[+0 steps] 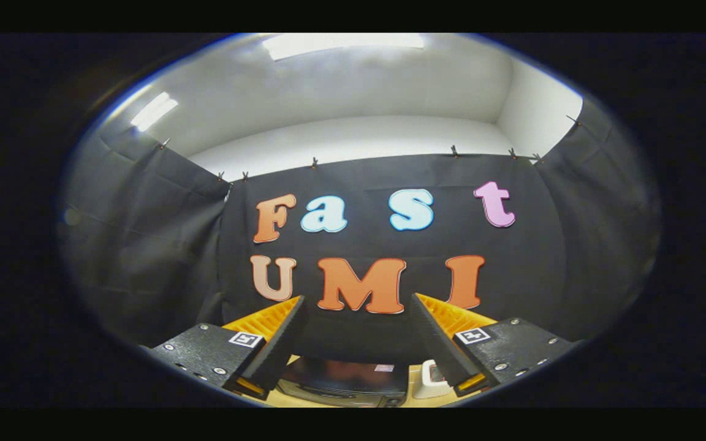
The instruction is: Open the toaster oven, put the food inside, and close the toaster oven door.
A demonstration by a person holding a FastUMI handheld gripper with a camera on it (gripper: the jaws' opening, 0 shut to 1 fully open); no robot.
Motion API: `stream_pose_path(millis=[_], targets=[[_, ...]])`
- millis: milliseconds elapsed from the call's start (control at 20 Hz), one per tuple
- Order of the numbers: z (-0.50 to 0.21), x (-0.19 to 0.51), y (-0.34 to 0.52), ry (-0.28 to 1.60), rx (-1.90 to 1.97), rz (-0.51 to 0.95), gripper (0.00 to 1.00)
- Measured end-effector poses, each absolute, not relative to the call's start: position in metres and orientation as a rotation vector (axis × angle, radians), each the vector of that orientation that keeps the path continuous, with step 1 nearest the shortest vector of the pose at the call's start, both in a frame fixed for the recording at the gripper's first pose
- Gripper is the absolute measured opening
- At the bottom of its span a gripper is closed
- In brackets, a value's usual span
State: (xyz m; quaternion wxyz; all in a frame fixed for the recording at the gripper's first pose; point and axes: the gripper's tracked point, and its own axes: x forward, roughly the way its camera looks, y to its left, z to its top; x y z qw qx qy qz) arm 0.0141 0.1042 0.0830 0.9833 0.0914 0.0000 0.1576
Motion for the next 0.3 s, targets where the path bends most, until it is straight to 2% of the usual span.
stream_pose_path(millis=[300], targets=[[0.0927,0.0125,0.0986,-0.031,0.172,0.304,0.98]])
